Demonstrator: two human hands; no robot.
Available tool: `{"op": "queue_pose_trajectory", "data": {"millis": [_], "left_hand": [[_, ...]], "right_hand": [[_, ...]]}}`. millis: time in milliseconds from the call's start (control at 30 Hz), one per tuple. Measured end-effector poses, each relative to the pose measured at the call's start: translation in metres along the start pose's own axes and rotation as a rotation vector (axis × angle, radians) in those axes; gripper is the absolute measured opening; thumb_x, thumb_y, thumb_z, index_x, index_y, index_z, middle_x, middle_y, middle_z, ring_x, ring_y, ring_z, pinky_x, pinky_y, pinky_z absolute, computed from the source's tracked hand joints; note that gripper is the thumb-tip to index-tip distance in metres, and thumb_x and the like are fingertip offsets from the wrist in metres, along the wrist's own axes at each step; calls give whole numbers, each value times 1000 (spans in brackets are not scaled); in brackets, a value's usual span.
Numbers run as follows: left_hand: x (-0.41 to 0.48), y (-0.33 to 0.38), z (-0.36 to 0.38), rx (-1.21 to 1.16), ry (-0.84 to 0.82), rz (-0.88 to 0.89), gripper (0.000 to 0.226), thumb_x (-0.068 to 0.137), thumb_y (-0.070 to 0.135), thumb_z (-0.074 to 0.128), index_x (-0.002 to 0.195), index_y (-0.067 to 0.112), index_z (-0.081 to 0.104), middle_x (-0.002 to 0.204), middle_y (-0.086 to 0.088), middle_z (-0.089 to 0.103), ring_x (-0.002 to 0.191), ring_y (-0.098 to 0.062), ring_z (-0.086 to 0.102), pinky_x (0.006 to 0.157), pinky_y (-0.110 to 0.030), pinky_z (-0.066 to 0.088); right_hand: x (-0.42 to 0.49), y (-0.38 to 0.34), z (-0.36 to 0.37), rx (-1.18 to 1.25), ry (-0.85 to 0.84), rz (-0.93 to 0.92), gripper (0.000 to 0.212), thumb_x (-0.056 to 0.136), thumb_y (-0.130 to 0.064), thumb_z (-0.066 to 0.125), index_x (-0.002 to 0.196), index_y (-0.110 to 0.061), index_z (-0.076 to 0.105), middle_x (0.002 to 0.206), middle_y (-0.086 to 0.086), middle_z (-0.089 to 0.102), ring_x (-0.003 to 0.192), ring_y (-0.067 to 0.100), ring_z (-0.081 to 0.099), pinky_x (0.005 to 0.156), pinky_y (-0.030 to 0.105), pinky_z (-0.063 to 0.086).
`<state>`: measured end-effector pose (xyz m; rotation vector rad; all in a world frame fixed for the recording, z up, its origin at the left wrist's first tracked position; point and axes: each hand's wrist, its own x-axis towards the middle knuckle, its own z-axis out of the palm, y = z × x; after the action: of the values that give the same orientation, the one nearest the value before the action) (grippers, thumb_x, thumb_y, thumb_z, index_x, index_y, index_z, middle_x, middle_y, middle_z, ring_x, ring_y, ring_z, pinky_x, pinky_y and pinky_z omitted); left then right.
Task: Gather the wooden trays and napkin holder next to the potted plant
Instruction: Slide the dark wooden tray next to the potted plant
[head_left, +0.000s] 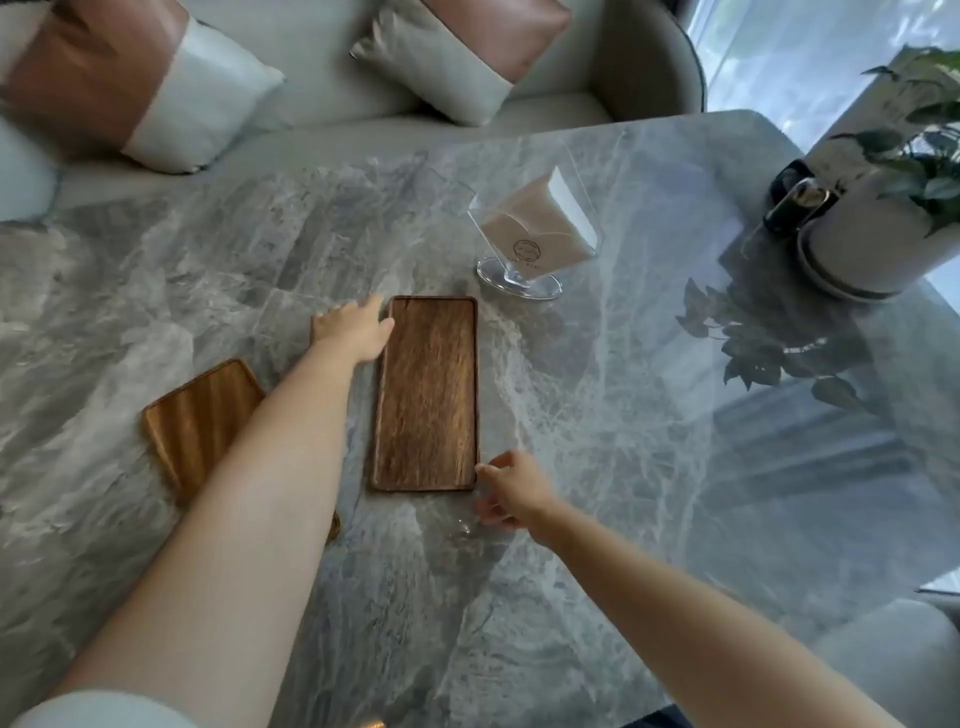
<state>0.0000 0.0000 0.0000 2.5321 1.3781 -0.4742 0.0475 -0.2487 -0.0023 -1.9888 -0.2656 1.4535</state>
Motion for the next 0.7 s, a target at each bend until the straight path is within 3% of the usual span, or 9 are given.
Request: {"op": "queue_pose_trajectory", "data": {"millis": [67, 167, 267, 333, 400, 500, 700], "left_hand": [[6, 5, 0, 30, -5, 20, 48, 97, 40, 30, 140, 18, 31, 139, -23, 44, 128, -37, 42, 105, -46, 32], [19, 14, 2, 47, -10, 48, 46, 97, 39, 29, 138, 18, 33, 139, -23, 44, 128, -38, 42, 105, -47, 32], [28, 21, 1, 41, -30, 52, 50, 98, 40, 27, 144, 21, 27, 145, -21, 37, 133, -37, 36, 109, -48, 27], [33, 23, 1, 40, -32, 51, 50, 98, 40, 26, 143, 19, 28, 146, -21, 36, 134, -37, 35, 109, -49, 26], [35, 23, 3, 34, -31, 59, 49, 98, 38, 27, 140, 15, 35, 144, -21, 38, 132, -38, 36, 108, -49, 28], [34, 24, 7, -15, -25, 51, 48, 98, 37, 28, 136, 9, 38, 140, -22, 42, 130, -38, 39, 106, -47, 32], [24, 16, 14, -80, -3, -28, 50, 98, 37, 28, 134, 3, 37, 139, -22, 44, 128, -39, 41, 103, -46, 35]], "right_hand": [[3, -1, 1, 26, 33, 0, 27, 95, -22, 44, 70, -13, 46, 60, 7, 58, 41, 12, 56, 31, 13, 37], [8, 0, 6, 68, 51, 21, 32, 95, -19, 43, 65, -10, 47, 59, 9, 58, 44, 14, 55, 31, 14, 39], [14, 1, 10, 112, 77, 47, 21, 95, -19, 45, 94, 1, 53, 57, 9, 58, 39, 12, 55, 30, 16, 42], [17, 1, 13, 135, 88, 56, 20, 94, -17, 47, 101, 1, 52, 55, 10, 58, 39, 13, 55, 30, 18, 44], [20, 2, 16, 141, 97, 60, 14, 94, -15, 47, 87, -4, 52, 54, 10, 57, 37, 13, 54, 29, 18, 43], [23, 3, 16, 138, 115, 61, 26, 93, -13, 48, 67, -11, 45, 51, 10, 55, 29, 8, 51, 29, 18, 44], [23, 7, 11, 145, 137, 49, 25, 93, -10, 50, 68, -9, 47, 50, 10, 54, 26, 7, 49, 30, 19, 46]]}}
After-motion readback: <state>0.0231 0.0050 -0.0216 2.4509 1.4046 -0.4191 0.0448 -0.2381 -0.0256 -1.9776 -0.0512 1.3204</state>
